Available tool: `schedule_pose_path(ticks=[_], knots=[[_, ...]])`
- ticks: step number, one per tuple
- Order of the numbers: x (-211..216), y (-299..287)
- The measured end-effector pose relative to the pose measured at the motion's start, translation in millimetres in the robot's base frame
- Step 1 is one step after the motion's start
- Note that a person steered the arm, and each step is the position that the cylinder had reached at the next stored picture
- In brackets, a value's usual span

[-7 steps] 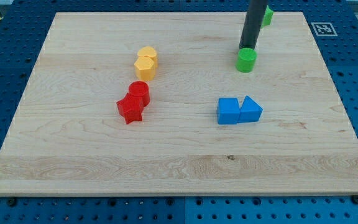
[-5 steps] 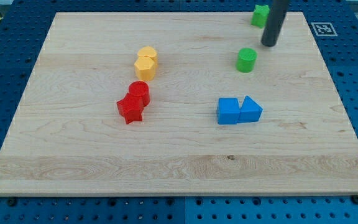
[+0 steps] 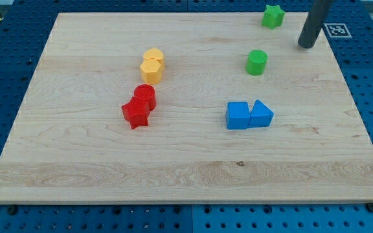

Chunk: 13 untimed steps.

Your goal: Move the green star down

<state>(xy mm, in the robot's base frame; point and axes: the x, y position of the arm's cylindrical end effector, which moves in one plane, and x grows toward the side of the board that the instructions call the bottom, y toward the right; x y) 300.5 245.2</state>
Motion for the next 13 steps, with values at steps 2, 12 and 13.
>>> schedule_pose_path(ticks=[2,12,13], knots=[[-1,0],[-104,-20],[-94,-20]])
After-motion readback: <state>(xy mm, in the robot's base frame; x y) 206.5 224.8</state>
